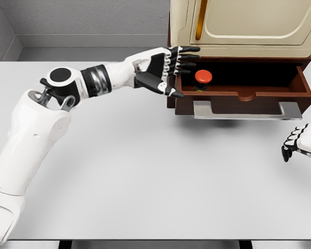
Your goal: Put the switch into the drawer with left arm, and close the drawer with right arm
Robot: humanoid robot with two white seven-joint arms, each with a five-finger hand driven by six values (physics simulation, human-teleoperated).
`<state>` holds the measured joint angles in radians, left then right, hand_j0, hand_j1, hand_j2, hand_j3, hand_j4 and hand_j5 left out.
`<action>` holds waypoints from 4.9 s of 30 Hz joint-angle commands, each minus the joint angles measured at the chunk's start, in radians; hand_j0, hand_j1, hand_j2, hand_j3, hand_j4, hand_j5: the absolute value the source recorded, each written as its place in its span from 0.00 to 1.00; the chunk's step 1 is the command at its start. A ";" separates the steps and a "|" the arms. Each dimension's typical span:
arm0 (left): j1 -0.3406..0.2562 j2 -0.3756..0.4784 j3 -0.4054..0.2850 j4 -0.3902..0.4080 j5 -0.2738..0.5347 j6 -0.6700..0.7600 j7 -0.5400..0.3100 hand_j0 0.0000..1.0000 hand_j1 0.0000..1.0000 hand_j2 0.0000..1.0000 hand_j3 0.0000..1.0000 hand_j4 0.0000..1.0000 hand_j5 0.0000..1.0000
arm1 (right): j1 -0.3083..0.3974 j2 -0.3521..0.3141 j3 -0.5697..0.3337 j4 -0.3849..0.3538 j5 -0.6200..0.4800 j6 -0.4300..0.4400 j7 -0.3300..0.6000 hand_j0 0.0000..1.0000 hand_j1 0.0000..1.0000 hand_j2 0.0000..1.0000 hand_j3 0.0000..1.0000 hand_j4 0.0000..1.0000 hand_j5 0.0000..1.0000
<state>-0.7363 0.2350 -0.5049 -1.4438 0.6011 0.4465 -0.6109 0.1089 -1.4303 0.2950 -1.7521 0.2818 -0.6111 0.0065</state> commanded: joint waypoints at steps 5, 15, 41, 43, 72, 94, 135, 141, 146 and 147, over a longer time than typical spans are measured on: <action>0.003 -0.006 -0.009 -0.015 0.003 0.001 0.000 1.00 1.00 1.00 1.00 1.00 1.00 | 0.000 -0.002 -0.001 0.000 -0.007 0.000 0.000 0.33 0.33 0.33 0.33 0.33 0.33; -0.002 -0.028 -0.026 -0.069 -0.006 0.043 0.000 1.00 1.00 1.00 1.00 1.00 1.00 | -0.001 -0.004 -0.001 0.000 -0.006 0.000 0.000 0.33 0.33 0.33 0.33 0.33 0.33; 0.178 0.268 0.264 -0.359 0.138 -0.017 0.000 1.00 1.00 1.00 1.00 1.00 1.00 | -0.003 0.005 -0.001 -0.004 -0.041 0.000 0.003 0.32 0.32 0.32 0.32 0.32 0.32; 0.280 0.306 0.350 -0.359 0.132 -0.040 0.000 1.00 1.00 1.00 1.00 1.00 1.00 | -0.005 0.010 -0.002 -0.001 -0.064 0.000 0.003 0.32 0.32 0.32 0.32 0.32 0.32; 0.784 0.290 0.626 -0.314 -0.053 -0.612 0.000 1.00 1.00 1.00 1.00 1.00 1.00 | -0.035 -0.013 -0.028 -0.012 -0.196 0.000 -0.005 0.32 0.32 0.32 0.32 0.32 0.32; 0.798 0.290 0.625 -0.319 -0.053 -0.612 0.000 1.00 1.00 1.00 1.00 1.00 1.00 | -0.060 0.146 -0.025 -0.013 -0.176 0.000 0.006 0.32 0.32 0.32 0.32 0.32 0.32; 0.804 0.283 0.625 -0.326 -0.060 -0.615 0.000 1.00 1.00 1.00 1.00 1.00 1.00 | -0.514 0.456 0.292 0.244 -0.101 0.000 0.075 0.33 0.33 0.33 0.33 0.33 0.33; 0.804 0.282 0.626 -0.326 -0.060 -0.615 0.000 1.00 1.00 1.00 1.00 1.00 1.00 | -0.552 0.495 0.314 0.283 -0.093 0.000 0.096 0.36 0.36 0.36 0.36 0.36 0.36; 0.805 0.282 0.626 -0.326 -0.060 -0.615 0.000 1.00 1.00 1.00 1.00 1.00 1.00 | -0.538 0.396 0.315 0.263 -0.102 0.000 0.090 0.36 0.36 0.36 0.36 0.36 0.36; 0.805 0.282 0.625 -0.328 -0.060 -0.615 0.000 1.00 1.00 1.00 1.00 1.00 1.00 | -0.526 0.366 0.312 0.263 -0.104 0.000 0.089 0.36 0.36 0.36 0.36 0.36 0.36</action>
<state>0.0675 0.5158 0.1206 -1.7702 0.5350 -0.1691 -0.6110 -0.4126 -1.0146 0.6084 -1.4855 0.1889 -0.6117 0.0976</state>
